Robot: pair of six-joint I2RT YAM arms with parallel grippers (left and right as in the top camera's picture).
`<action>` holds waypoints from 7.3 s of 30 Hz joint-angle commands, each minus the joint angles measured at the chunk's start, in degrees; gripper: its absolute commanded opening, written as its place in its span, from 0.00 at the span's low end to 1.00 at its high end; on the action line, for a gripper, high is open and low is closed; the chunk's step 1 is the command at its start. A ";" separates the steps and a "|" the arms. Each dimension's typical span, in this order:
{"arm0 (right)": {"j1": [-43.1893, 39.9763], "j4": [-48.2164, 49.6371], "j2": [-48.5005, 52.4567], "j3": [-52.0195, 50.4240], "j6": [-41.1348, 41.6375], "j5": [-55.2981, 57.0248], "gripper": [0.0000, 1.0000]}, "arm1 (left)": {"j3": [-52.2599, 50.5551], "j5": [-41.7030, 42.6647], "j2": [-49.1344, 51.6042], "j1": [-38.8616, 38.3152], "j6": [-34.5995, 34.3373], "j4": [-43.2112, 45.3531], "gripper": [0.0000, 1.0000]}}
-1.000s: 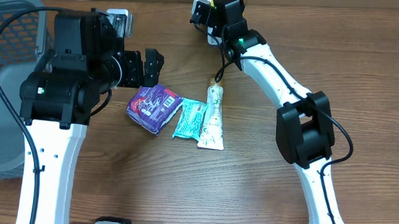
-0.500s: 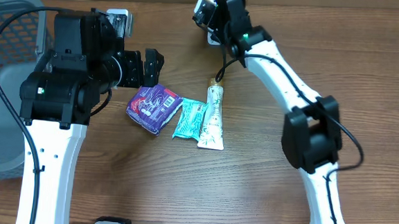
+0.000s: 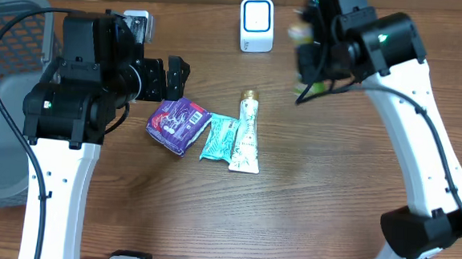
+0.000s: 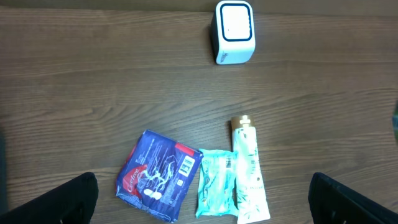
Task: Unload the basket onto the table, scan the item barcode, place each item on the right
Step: 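Carry the carton to the right edge and release it on the table, then move the right gripper over the white gold-capped tube, then close the right gripper on the white tube, then lift the white tube with the right gripper and rotate it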
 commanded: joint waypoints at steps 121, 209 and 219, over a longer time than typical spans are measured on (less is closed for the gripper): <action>0.61 22.27 13.66 -25.62 -2.45 -19.93 0.35 | 0.74 -0.37 0.17 0.22 -0.81 0.20 0.99; -3.74 24.06 -2.23 -42.14 2.64 -5.70 0.52 | 0.74 -0.37 0.17 0.22 -0.81 0.20 0.99; -4.37 31.78 -2.01 -49.42 -0.07 -9.40 0.41 | 0.74 -0.37 0.17 0.22 -0.81 0.20 0.99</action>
